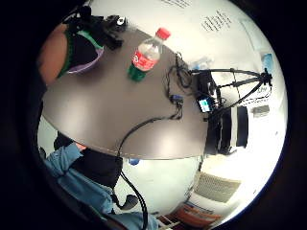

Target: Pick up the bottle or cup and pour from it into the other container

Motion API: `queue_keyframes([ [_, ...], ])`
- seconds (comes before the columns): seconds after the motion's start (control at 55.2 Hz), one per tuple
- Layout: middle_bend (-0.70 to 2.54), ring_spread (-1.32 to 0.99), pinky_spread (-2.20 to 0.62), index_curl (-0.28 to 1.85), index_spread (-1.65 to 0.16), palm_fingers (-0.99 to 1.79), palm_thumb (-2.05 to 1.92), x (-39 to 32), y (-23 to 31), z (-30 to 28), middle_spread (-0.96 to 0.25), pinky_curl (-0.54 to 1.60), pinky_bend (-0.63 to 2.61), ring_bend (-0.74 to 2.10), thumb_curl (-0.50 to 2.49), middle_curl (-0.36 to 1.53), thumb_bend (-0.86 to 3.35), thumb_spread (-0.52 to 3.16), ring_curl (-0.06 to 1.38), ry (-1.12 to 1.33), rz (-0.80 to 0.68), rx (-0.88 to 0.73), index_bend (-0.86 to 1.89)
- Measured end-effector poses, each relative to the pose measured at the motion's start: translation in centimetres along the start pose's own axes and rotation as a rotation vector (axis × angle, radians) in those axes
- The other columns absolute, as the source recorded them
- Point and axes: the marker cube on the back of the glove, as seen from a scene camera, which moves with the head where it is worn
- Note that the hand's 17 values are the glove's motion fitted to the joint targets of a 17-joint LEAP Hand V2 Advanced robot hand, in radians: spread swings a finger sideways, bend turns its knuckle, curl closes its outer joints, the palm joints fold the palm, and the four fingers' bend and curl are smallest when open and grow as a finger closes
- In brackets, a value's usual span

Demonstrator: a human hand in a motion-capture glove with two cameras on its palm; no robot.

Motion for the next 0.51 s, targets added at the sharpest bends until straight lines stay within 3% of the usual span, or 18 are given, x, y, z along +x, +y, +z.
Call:
queue_keyframes([
  [0.163,0.22,0.01,0.15,0.21,-0.17,0.73,0.77,0.4,0.1,1.1,0.03,0.20,0.39,0.40,0.23,0.17,0.42,0.64,0.23,0.007,0.015,-0.010,0.18],
  [0.507,0.16,0.03,0.18,0.28,-0.22,0.64,0.85,2.1,1.0,3.1,0.04,0.28,0.41,0.39,0.35,0.24,0.26,0.89,0.29,0.012,-0.018,0.029,0.16],
])
